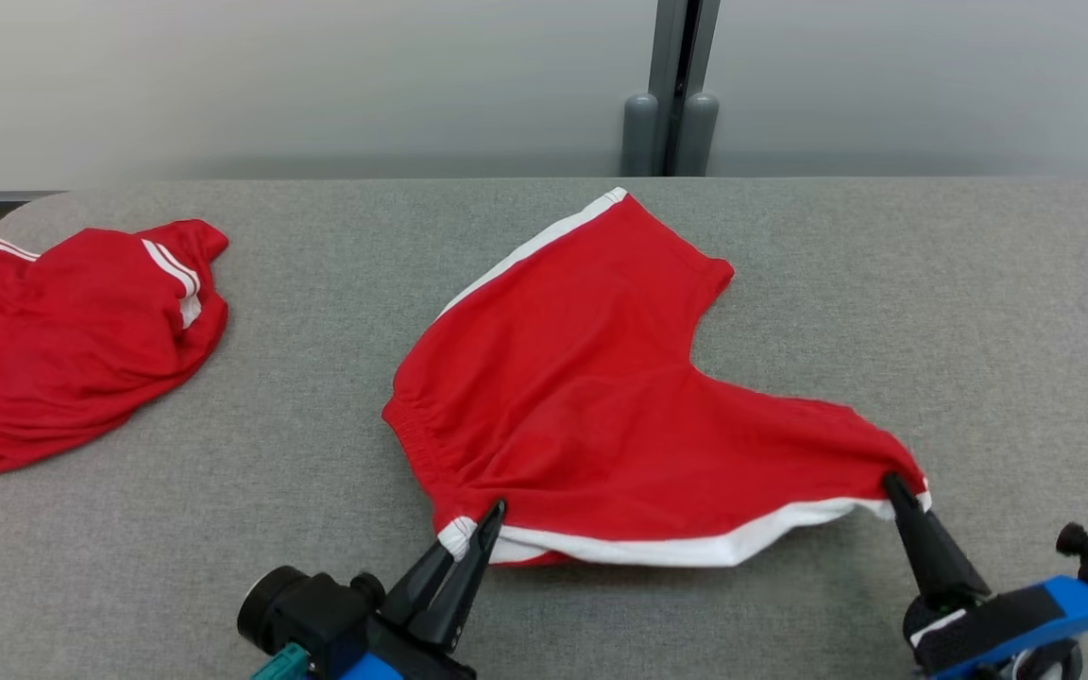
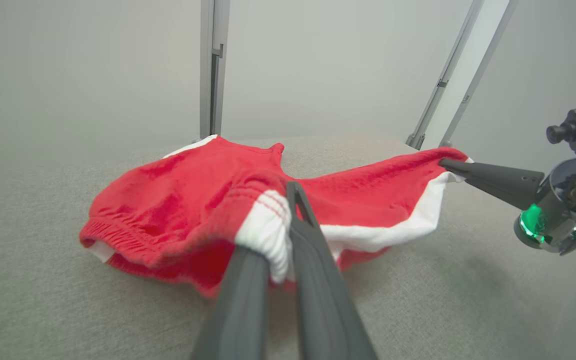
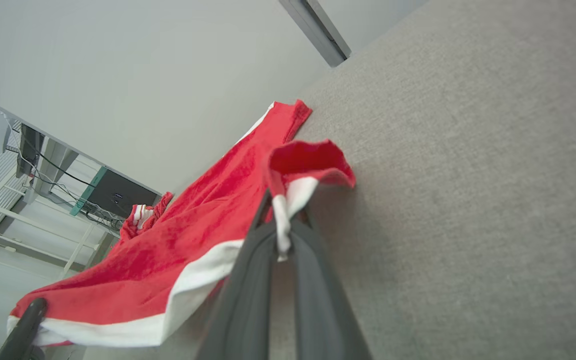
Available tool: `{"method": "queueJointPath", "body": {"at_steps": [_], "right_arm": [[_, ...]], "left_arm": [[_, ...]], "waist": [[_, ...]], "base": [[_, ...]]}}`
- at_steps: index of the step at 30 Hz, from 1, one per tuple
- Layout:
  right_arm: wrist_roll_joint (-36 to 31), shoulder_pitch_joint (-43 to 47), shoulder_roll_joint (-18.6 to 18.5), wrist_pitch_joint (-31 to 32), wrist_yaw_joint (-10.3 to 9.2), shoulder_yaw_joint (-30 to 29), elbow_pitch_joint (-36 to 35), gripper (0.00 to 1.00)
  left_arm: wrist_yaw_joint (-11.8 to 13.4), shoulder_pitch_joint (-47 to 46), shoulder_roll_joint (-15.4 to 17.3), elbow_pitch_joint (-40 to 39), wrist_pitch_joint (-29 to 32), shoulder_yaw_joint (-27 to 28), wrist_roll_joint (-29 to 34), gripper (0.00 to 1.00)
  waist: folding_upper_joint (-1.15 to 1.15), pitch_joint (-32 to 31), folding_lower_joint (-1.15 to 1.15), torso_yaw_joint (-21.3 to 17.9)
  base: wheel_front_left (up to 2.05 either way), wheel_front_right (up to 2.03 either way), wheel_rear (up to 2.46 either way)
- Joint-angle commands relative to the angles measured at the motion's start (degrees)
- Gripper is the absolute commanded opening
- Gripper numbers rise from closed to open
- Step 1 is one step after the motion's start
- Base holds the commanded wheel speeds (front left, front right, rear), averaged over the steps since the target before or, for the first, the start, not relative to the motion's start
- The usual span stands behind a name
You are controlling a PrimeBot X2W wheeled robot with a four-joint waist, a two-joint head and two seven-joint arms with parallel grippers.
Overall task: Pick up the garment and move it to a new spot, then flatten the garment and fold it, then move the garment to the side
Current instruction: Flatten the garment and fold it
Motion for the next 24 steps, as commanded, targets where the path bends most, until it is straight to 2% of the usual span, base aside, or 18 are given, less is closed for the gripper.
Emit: {"method": "queueJointPath", "body": {"at_steps": [1,6,11,17,24], "right_arm": [[-1.66,-2.49,0.66,0.91,0.03,-1.58,-0.82,0.00],[-5.45,-10.22,2.64,4.35,0.03,-4.94,0.36,0.00],[-9.02,-20.53,3.14,6.61,0.03,-5.65,4.32,0.00],[-12.57,-32.57,2.69,7.54,0.03,-5.97,11.81,0.00],[-16.40,-46.03,2.43,7.35,0.03,-5.23,22.78,0.00]], "left_arm": [[-0.21,-1.42,-0.27,-0.21,-0.26,0.69,0.59,0.00],[-0.61,-4.18,-1.99,-0.31,-0.27,2.39,1.04,0.00],[-0.83,-7.83,-5.29,0.73,-0.27,4.42,1.10,0.00],[-1.19,-11.38,-9.88,3.31,-0.27,8.14,1.05,0.00],[-1.38,-15.63,-13.08,5.79,-0.27,11.04,1.69,0.00]], "waist": [[0.00,0.31,0.01,0.17],[0.00,2.46,0.01,0.87],[0.00,5.85,0.01,2.50],[0.00,10.13,0.01,4.95],[0.00,15.35,0.01,7.28]], "base": [[0.00,0.00,0.00],[0.00,0.00,0.00],[0.00,0.00,0.00],[0.00,0.00,0.00],[0.00,0.00,0.00]]}}
